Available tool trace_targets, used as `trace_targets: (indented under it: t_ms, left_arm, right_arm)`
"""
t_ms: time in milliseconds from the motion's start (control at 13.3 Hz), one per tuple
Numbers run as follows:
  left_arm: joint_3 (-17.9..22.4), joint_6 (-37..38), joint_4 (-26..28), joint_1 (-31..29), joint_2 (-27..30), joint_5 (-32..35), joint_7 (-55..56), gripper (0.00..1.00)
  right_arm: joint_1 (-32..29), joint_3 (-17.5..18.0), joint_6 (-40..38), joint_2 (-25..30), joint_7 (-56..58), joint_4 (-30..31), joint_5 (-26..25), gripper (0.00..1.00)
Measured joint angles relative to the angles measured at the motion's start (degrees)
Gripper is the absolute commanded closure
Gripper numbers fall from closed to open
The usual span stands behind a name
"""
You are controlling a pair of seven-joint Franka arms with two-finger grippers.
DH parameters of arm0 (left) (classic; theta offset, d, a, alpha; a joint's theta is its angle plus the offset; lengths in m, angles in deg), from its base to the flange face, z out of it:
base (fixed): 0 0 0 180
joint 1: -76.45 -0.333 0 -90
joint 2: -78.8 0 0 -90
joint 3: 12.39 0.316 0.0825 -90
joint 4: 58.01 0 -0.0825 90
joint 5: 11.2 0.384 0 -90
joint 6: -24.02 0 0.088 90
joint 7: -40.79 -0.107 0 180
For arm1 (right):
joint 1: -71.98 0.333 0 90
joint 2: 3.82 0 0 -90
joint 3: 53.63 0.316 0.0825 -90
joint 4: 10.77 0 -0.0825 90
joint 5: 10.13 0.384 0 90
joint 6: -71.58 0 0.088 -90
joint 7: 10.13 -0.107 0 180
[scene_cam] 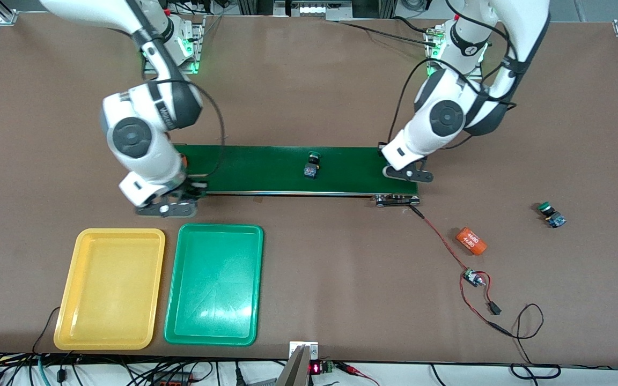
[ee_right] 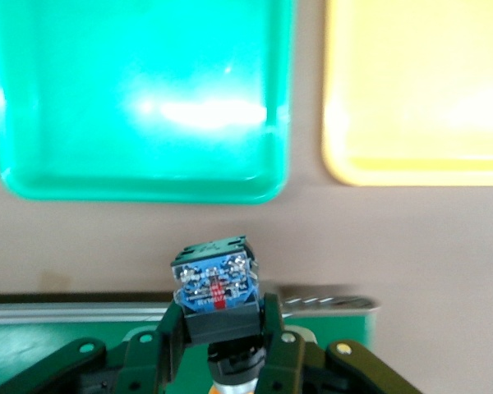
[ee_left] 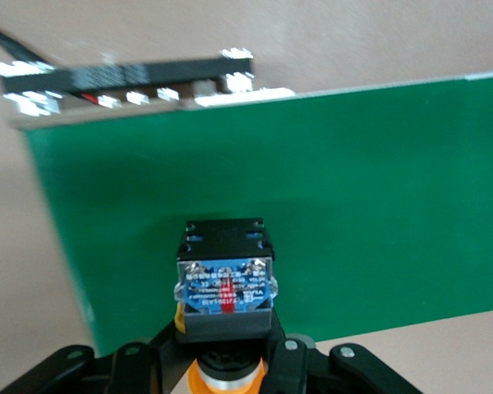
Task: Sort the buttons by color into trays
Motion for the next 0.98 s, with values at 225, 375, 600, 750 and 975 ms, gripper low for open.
trace_targets:
  t_ms: [225,375,600,750,975]
  left_arm:
    - [-0.06,-2.75,0.1,1.16,-2.43,-0.1,1.55,0.0]
    - [0.09,-2.74,0.11,0.96,-2.43,-0.1,1.62,0.0]
    - [0.54,-2.91,-0.82,-0.78,-1.57,-0.1,1.87,0.0]
    - [1.07,-2.95,-2.45,-5.07,-0.22,-0.1,1.9,0.0]
    - [2.24,-2.84,-5.08,-12.25,0.12,-0.1,1.31,0.0]
  right_arm:
    - [-1.75,-5.23,-1.32,0.19,7.06,-2.08,0.74,0.91]
    - [-3.79,-7.04,-1.35,0.11,8.57,-2.38,0.84,0.91]
    - [-9.01,-8.05,-0.22,-1.51,14.15,-2.36,2.32,0.91]
    - [-12.39,-8.11,2.5,-3.87,18.07,-2.31,2.87,0.91]
    - [-13.41,-8.08,8.08,-8.23,19.63,-2.3,2.88,0.91]
